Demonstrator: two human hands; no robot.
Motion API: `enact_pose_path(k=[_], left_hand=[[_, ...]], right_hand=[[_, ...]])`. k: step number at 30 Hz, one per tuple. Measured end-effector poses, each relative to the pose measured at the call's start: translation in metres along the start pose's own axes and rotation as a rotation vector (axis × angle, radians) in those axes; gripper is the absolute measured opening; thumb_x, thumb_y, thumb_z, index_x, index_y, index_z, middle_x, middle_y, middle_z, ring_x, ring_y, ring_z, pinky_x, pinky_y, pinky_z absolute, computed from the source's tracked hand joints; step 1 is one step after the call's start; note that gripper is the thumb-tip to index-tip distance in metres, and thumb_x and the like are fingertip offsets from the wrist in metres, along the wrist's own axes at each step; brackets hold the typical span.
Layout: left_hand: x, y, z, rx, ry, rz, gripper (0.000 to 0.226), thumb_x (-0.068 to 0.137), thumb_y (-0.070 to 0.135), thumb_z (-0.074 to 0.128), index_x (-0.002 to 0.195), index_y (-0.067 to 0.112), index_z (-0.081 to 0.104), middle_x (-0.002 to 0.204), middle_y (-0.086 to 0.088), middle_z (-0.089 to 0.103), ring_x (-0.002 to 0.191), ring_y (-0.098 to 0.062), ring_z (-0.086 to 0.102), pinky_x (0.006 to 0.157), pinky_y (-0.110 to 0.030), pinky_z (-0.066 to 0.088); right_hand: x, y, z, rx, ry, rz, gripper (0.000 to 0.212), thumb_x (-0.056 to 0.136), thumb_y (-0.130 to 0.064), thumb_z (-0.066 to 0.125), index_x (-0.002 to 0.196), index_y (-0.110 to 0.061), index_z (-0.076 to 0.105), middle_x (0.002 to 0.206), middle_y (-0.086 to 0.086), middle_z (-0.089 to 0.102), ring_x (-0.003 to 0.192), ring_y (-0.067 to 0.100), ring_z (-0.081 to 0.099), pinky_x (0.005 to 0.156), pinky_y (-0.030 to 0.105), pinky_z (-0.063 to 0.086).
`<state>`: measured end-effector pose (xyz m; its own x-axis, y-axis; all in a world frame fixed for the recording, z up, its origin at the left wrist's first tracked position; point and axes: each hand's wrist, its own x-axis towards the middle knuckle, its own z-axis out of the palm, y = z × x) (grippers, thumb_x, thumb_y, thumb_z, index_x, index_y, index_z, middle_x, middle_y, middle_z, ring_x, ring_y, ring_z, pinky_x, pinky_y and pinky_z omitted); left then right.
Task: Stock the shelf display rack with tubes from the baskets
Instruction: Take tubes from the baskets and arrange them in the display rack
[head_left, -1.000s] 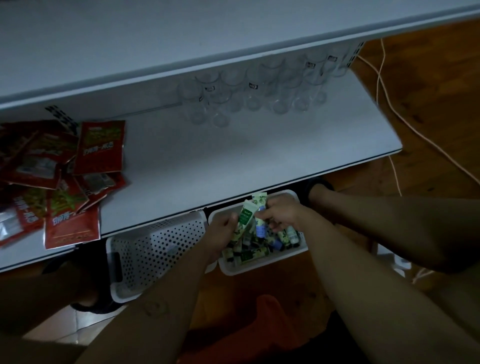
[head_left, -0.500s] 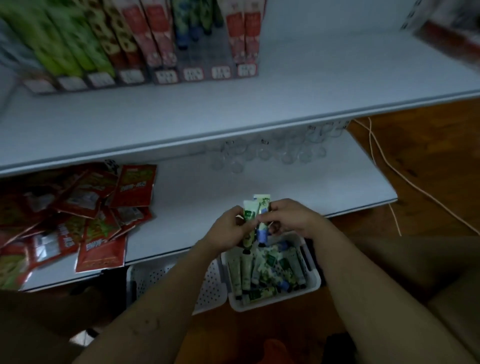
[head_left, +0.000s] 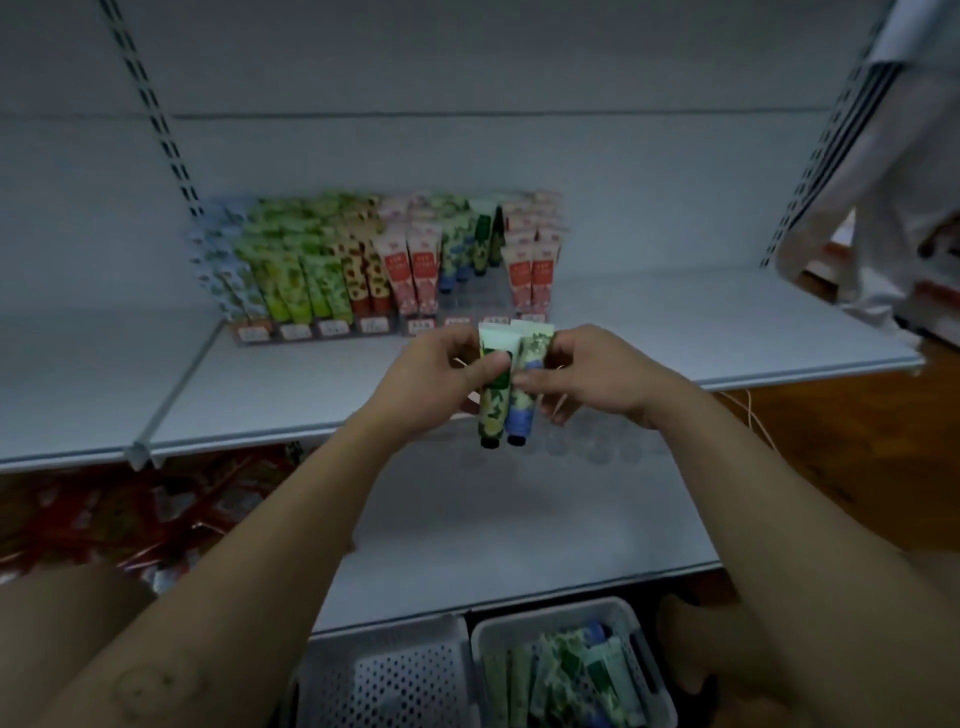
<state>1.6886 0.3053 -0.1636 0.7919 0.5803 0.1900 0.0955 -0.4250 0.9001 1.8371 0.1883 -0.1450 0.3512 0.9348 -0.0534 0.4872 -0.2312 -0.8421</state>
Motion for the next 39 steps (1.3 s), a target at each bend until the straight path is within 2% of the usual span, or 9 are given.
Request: enact_pose_path(k=[4,7,11,16,21,24,26,29,39], left_hand=[[0.021,0.016,-0.021,0.11,0.083,0.072,0.016,0.087,0.025,0.068,0.093,0.014,0.059,0.09,-0.01,0.067,0.078,-0.023,0.067,0.065,-0.042,0.059],[0.038,0.022,-0.037,0.159,0.183,0.052,0.018,0.086,0.028,0.069,0.092,0.015,0.057,0.087,-0.012,0.065,0.076,-0.023,0.067,0.068,-0.045,0.058],[0.059,0.026,-0.054,0.246,0.26,0.078,0.016,0.086,0.023,0.07,0.084,0.019,0.054,0.083,-0.01,0.064,0.072,-0.026,0.065,0.068,-0.047,0.056],[0.088,0.035,-0.065,0.31,0.327,0.152,0.021,0.081,0.023,0.076,0.077,0.027,0.056,0.082,0.0,0.066,0.072,-0.019,0.063,0.062,-0.034,0.05],[0.122,0.049,-0.067,0.5,0.312,0.175,0.028,0.078,0.033,0.077,0.07,0.031,0.051,0.067,0.014,0.054,0.055,-0.002,0.05,0.051,-0.022,0.037],[0.149,0.053,-0.067,0.617,0.281,0.211,0.027,0.075,0.037,0.08,0.07,0.029,0.054,0.074,0.018,0.056,0.075,-0.007,0.057,0.08,-0.029,0.044],[0.165,0.053,-0.066,0.672,0.248,0.226,0.027,0.074,0.039,0.08,0.072,0.029,0.055,0.075,0.02,0.05,0.083,-0.012,0.051,0.089,-0.033,0.036],[0.186,0.046,-0.062,0.809,0.224,0.258,0.028,0.072,0.042,0.08,0.077,0.03,0.056,0.077,0.016,0.047,0.085,-0.009,0.036,0.084,-0.03,0.022],[0.213,0.028,-0.059,0.916,0.221,0.274,0.027,0.074,0.041,0.078,0.078,0.029,0.054,0.073,0.016,0.044,0.089,-0.011,0.041,0.08,-0.032,0.017]], right_hand=[[0.023,-0.024,-0.015,-0.106,0.124,-0.082,0.025,0.085,-0.029,0.07,0.093,-0.005,0.067,0.083,0.012,0.07,0.063,0.016,0.065,0.061,0.034,0.059],[0.039,-0.029,-0.029,-0.16,0.209,-0.091,0.025,0.084,-0.027,0.073,0.089,-0.005,0.064,0.077,0.011,0.069,0.063,0.023,0.066,0.061,0.038,0.058],[0.058,-0.032,-0.046,-0.156,0.287,-0.157,0.025,0.08,-0.016,0.075,0.099,-0.01,0.06,0.076,0.01,0.066,0.051,0.018,0.06,0.053,0.035,0.054],[0.085,-0.045,-0.07,-0.179,0.344,-0.27,0.012,0.083,-0.024,0.073,0.09,-0.027,0.062,0.071,0.007,0.069,0.055,0.019,0.064,0.051,0.03,0.053],[0.116,-0.042,-0.088,-0.153,0.364,-0.275,0.014,0.082,-0.027,0.073,0.086,-0.016,0.066,0.072,0.007,0.071,0.062,0.024,0.068,0.063,0.045,0.057],[0.132,-0.043,-0.092,-0.165,0.376,-0.269,0.017,0.079,-0.027,0.075,0.082,-0.012,0.067,0.069,0.007,0.07,0.063,0.023,0.068,0.065,0.047,0.057],[0.138,-0.046,-0.097,-0.111,0.387,-0.26,0.019,0.078,-0.026,0.077,0.082,-0.009,0.069,0.07,0.008,0.071,0.062,0.024,0.068,0.062,0.044,0.058],[0.141,-0.049,-0.108,0.005,0.398,-0.253,0.017,0.078,-0.021,0.077,0.083,-0.006,0.071,0.074,0.01,0.072,0.058,0.021,0.067,0.056,0.034,0.056],[0.152,-0.049,-0.113,0.109,0.405,-0.265,0.013,0.08,-0.016,0.074,0.089,-0.005,0.072,0.075,0.01,0.072,0.057,0.02,0.062,0.052,0.03,0.052]])
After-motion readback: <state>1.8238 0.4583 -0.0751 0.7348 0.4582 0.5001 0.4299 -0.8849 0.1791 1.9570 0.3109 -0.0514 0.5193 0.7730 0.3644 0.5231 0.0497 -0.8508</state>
